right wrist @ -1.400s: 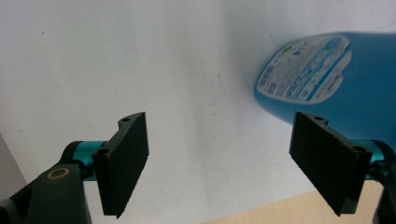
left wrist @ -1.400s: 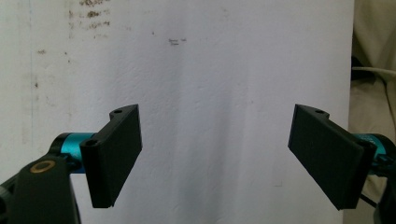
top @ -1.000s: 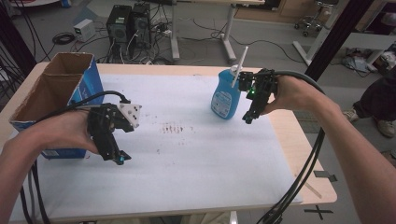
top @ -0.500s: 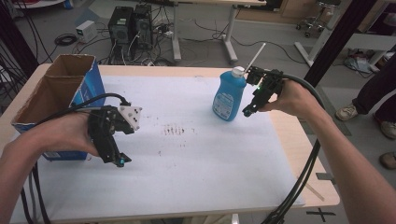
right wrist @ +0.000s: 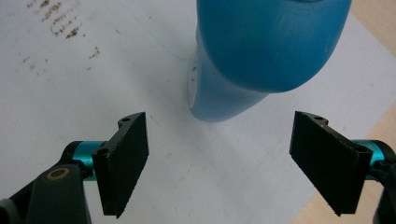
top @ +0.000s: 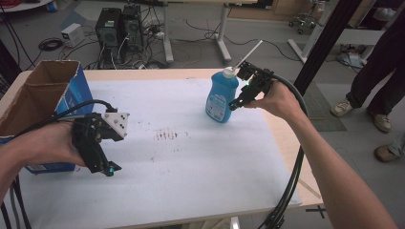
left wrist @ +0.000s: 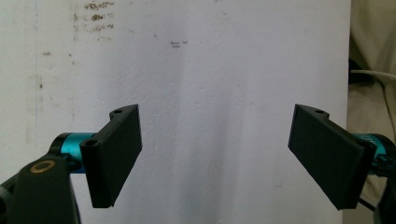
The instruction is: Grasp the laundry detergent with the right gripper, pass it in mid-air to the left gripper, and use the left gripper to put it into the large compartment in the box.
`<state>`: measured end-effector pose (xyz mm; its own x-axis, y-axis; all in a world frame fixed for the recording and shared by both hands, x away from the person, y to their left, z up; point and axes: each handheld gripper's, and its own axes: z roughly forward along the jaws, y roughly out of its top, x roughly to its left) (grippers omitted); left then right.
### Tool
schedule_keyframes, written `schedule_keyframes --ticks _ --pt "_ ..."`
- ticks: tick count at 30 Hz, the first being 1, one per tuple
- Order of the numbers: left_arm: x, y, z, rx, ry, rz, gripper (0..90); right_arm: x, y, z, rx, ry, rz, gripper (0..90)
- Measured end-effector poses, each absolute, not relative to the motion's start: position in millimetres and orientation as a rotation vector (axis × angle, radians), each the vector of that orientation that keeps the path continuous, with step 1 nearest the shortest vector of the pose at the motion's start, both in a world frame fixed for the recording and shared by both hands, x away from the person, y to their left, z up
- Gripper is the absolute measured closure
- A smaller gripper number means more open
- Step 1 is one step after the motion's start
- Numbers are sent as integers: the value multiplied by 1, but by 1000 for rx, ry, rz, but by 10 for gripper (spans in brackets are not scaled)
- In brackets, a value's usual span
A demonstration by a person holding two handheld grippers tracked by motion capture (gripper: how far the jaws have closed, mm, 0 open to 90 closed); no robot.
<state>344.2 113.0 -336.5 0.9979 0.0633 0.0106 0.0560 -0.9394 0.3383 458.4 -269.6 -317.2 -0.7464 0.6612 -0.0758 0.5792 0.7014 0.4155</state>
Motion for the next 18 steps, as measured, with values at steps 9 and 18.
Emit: schedule_keyframes --ticks 9,18 --pt "344 113 -338 2799 82 33 175 462 -270 -327 1022 2644 628 190" --pt "345 115 -339 2804 94 29 175 469 -265 -335 1018 2605 694 189"
